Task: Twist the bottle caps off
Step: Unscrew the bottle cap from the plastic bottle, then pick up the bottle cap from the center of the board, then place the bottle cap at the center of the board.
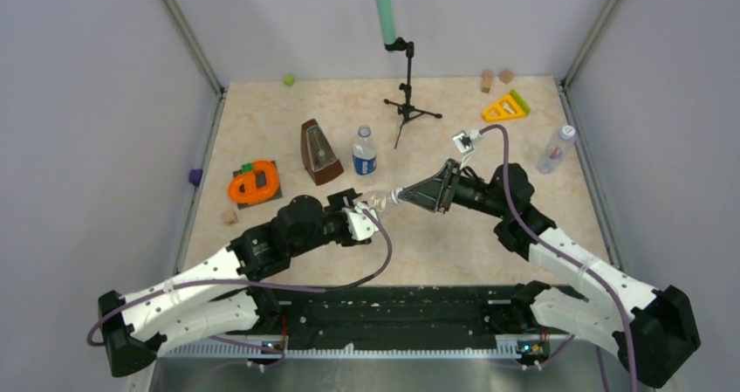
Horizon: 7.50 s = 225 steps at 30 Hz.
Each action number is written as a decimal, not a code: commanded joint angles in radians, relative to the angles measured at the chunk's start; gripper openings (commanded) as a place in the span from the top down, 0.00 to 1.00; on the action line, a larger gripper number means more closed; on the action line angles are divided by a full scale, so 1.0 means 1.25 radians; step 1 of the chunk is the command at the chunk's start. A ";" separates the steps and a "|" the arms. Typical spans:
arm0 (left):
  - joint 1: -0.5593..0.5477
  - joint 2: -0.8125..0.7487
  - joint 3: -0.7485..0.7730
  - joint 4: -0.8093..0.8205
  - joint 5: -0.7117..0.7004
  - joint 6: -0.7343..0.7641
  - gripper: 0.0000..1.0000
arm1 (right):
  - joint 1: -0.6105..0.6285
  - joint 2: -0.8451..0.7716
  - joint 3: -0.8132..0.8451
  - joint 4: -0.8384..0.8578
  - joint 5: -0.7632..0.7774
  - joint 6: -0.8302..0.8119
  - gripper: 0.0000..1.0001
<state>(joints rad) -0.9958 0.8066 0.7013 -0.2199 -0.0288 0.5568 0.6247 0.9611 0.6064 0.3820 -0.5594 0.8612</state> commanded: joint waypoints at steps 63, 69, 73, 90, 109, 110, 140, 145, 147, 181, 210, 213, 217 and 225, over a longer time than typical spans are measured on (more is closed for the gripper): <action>0.183 -0.059 0.011 -0.002 0.200 -0.061 1.00 | 0.006 -0.138 -0.007 -0.132 0.263 -0.075 0.32; 0.183 -0.068 0.000 0.006 0.194 -0.072 1.00 | 0.005 -0.115 0.043 -0.346 0.474 -0.115 0.32; 0.182 -0.067 -0.002 0.017 0.195 -0.080 1.00 | -0.015 -0.042 0.098 -0.464 0.624 -0.147 0.33; 0.181 -0.163 -0.041 0.045 0.181 -0.114 1.00 | -0.225 0.433 0.321 -0.611 0.715 -0.298 0.41; 0.179 -0.175 -0.039 0.029 0.176 -0.119 1.00 | -0.257 0.639 0.402 -0.608 0.670 -0.354 0.51; 0.179 -0.174 -0.039 0.028 0.176 -0.119 1.00 | -0.257 0.644 0.401 -0.605 0.668 -0.356 0.53; 0.179 -0.190 -0.047 0.107 0.102 -0.146 1.00 | 0.009 0.585 0.352 -0.530 0.484 -0.357 0.86; 0.179 -0.256 -0.075 0.152 0.041 -0.146 1.00 | 0.116 0.616 0.391 -0.512 0.485 -0.312 0.81; 0.179 -0.286 -0.086 0.163 0.005 -0.148 1.00 | 0.155 0.641 0.412 -0.511 0.479 -0.303 0.79; 0.179 -0.318 -0.103 0.167 -0.013 -0.151 0.99 | 0.243 0.597 0.353 -0.378 0.490 -0.183 0.53; 0.179 -0.123 -0.061 0.133 0.281 -0.136 1.00 | 0.216 -0.053 0.164 -0.195 0.405 -0.187 0.47; 0.179 -0.124 -0.059 0.132 0.290 -0.136 1.00 | 0.217 -0.025 0.153 -0.158 0.378 -0.165 0.45; 0.179 -0.136 -0.061 0.126 0.291 -0.139 1.00 | 0.216 0.005 0.141 -0.120 0.347 -0.146 0.44; 0.179 -0.154 -0.069 0.132 0.278 -0.141 1.00 | 0.216 0.050 0.151 -0.104 0.279 -0.134 0.51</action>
<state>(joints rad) -0.7677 0.6296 0.5869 -0.1127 0.3130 0.3927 0.9009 1.0153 0.7731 0.1852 -0.1513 0.6781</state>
